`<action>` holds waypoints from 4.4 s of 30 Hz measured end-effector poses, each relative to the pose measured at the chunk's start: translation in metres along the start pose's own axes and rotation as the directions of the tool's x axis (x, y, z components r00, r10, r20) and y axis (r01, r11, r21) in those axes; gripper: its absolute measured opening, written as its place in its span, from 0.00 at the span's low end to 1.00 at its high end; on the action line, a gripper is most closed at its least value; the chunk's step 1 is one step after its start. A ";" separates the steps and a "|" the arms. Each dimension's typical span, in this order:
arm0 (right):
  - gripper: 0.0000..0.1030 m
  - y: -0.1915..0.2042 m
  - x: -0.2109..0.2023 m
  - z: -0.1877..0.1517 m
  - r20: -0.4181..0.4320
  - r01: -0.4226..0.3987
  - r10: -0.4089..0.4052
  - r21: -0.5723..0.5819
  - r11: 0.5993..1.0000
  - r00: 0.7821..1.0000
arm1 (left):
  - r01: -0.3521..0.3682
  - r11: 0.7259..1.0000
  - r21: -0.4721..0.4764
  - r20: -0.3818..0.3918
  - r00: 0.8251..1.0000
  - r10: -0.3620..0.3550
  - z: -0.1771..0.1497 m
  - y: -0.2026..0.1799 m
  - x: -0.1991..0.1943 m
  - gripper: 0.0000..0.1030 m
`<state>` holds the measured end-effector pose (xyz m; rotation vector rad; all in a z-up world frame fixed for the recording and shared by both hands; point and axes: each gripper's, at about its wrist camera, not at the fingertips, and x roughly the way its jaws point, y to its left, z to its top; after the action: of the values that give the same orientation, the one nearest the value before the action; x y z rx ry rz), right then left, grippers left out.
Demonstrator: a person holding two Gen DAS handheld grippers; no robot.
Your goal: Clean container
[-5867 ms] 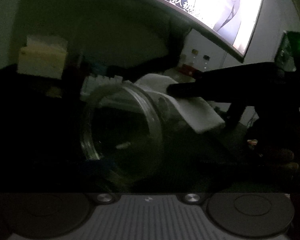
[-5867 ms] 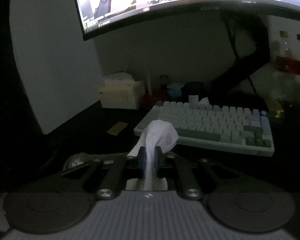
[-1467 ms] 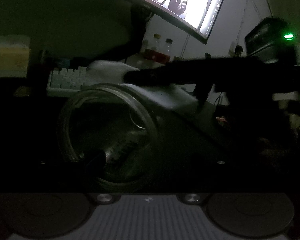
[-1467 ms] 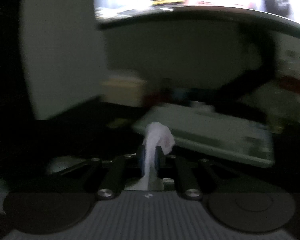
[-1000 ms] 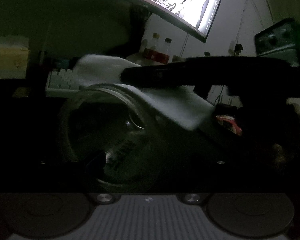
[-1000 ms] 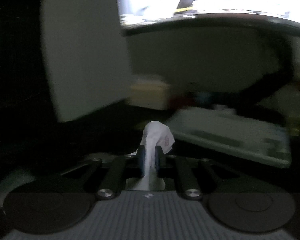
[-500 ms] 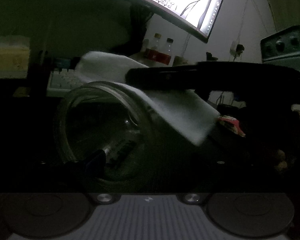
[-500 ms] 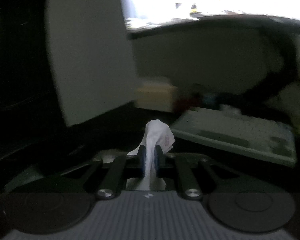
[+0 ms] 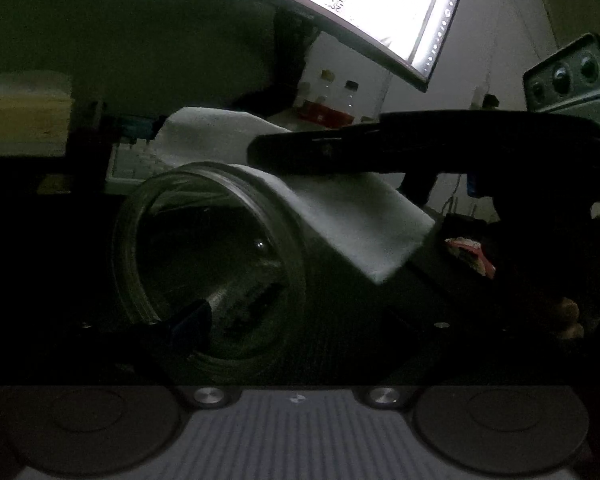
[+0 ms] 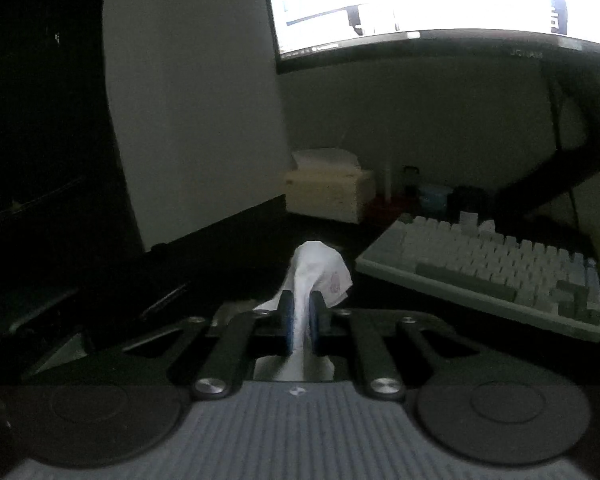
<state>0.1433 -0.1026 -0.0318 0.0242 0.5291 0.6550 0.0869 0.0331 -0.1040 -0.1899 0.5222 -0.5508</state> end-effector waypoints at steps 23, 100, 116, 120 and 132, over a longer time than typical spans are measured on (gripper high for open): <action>0.13 -0.008 0.018 0.012 -0.038 0.056 -0.054 0.037 0.998 0.998 | -0.164 0.986 0.005 0.023 0.986 0.164 0.002 -0.001 0.003 0.89; 0.08 -0.028 -0.070 -0.020 0.094 -0.053 0.041 0.122 0.991 0.995 | 0.131 0.963 0.234 0.194 0.965 -0.178 -0.025 -0.032 -0.030 0.07; 0.09 -0.013 -0.057 -0.027 0.026 -0.098 0.096 0.079 0.992 0.995 | 0.046 0.970 0.239 0.030 0.998 -0.054 -0.035 -0.044 0.003 0.73; 0.09 0.002 -0.054 -0.027 0.024 -0.106 0.106 0.015 0.994 0.994 | 0.007 0.971 0.238 0.026 1.000 -0.014 -0.033 -0.045 0.005 0.77; 0.10 -0.033 -0.038 -0.015 -0.016 -0.031 0.034 0.135 0.990 0.999 | -0.047 0.980 0.195 0.012 0.999 0.045 -0.022 -0.045 0.014 0.90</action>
<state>0.1296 -0.1530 -0.0337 0.1542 0.5910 0.6509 0.0654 -0.0135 -0.1148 0.0076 0.4614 -0.5525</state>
